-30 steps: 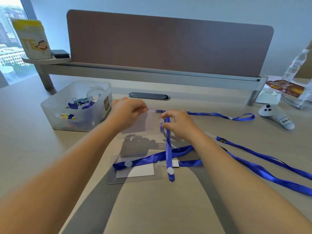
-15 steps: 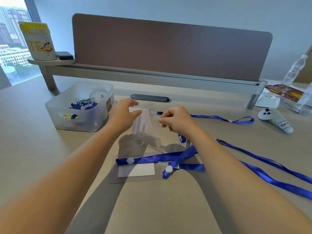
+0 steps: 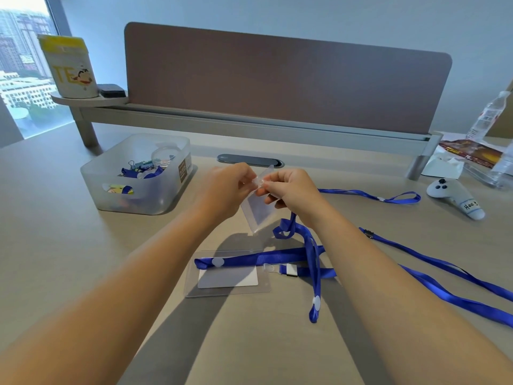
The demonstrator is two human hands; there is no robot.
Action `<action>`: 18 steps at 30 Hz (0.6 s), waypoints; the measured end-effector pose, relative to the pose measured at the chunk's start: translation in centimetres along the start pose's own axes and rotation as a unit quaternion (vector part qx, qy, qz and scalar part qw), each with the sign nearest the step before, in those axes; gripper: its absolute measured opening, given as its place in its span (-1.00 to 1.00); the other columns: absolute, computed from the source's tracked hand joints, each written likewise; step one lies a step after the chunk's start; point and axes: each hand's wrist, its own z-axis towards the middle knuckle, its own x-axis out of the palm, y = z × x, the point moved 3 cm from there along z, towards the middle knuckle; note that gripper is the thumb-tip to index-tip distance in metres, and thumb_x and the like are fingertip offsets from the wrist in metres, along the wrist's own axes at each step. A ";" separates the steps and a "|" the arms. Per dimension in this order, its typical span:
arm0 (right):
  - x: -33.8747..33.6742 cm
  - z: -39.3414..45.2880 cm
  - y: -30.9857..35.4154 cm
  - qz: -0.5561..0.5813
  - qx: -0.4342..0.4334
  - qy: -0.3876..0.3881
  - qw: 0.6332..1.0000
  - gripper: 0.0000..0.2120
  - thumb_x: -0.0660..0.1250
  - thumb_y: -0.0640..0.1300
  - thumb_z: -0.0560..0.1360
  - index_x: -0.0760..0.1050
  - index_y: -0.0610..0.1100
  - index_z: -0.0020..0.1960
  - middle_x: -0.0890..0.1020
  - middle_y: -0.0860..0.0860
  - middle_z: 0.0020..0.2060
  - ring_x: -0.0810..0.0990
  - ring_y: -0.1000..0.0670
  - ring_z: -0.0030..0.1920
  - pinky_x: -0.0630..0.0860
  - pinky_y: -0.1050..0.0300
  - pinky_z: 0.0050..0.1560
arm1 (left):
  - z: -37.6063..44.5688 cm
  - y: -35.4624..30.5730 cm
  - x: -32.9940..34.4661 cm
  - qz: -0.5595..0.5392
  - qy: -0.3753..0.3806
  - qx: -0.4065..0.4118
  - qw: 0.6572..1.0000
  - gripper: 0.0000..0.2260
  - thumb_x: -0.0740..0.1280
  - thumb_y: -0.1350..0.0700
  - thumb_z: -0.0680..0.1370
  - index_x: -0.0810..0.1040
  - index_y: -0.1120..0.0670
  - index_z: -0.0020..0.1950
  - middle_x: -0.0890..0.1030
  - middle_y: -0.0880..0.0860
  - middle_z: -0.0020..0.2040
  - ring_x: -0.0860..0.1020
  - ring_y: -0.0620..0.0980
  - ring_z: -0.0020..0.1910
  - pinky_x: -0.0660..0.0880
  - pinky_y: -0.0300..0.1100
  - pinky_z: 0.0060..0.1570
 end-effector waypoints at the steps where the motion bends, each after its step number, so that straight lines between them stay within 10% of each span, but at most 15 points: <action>1: 0.1 0.0 0.1 -0.004 -0.008 0.001 1.000 -0.78 0.20 -0.22 0.55 0.53 -0.30 0.10 0.56 0.07 -0.32 0.48 0.16 -0.36 0.44 0.47 -0.42 | 0.0 0.1 -0.2 0.033 -0.007 0.017 0.999 -0.76 0.24 0.10 0.52 0.52 0.19 0.10 0.63 0.18 0.07 0.57 0.09 0.00 0.39 -0.25 -0.08; 5: 0.2 0.1 0.6 -0.028 -0.032 -0.019 0.999 -0.78 0.19 -0.27 0.55 0.51 -0.33 0.13 0.58 -0.06 -0.15 0.49 0.15 -0.36 0.45 0.39 -0.30 | 0.2 0.1 -0.7 0.122 -0.006 0.095 0.988 -0.76 0.22 0.11 0.53 0.55 0.20 0.09 0.65 0.20 0.04 0.60 0.15 -0.03 0.50 -0.09 0.00; 11: 0.4 0.4 0.5 -0.054 -0.060 -0.056 0.995 -0.77 0.16 -0.27 0.56 0.51 -0.34 0.12 0.65 -0.24 0.01 0.49 0.19 -0.37 0.44 0.48 -0.38 | 0.2 -0.5 -1.4 0.252 0.013 0.202 0.946 -0.87 0.54 0.28 0.22 0.62 0.25 -0.35 0.66 0.19 -0.47 0.59 0.15 -0.55 0.59 -0.01 -0.40; 18: 0.8 0.4 0.3 -0.064 -0.061 -0.056 0.995 -0.76 0.13 -0.26 0.57 0.50 -0.35 0.12 0.65 -0.27 0.01 0.47 0.18 -0.39 0.41 0.42 -0.34 | 0.7 -0.5 -0.6 0.265 0.084 0.184 0.943 -0.72 0.11 0.07 0.58 0.49 0.17 0.17 0.60 0.13 0.14 0.55 0.08 0.10 0.35 -0.15 0.25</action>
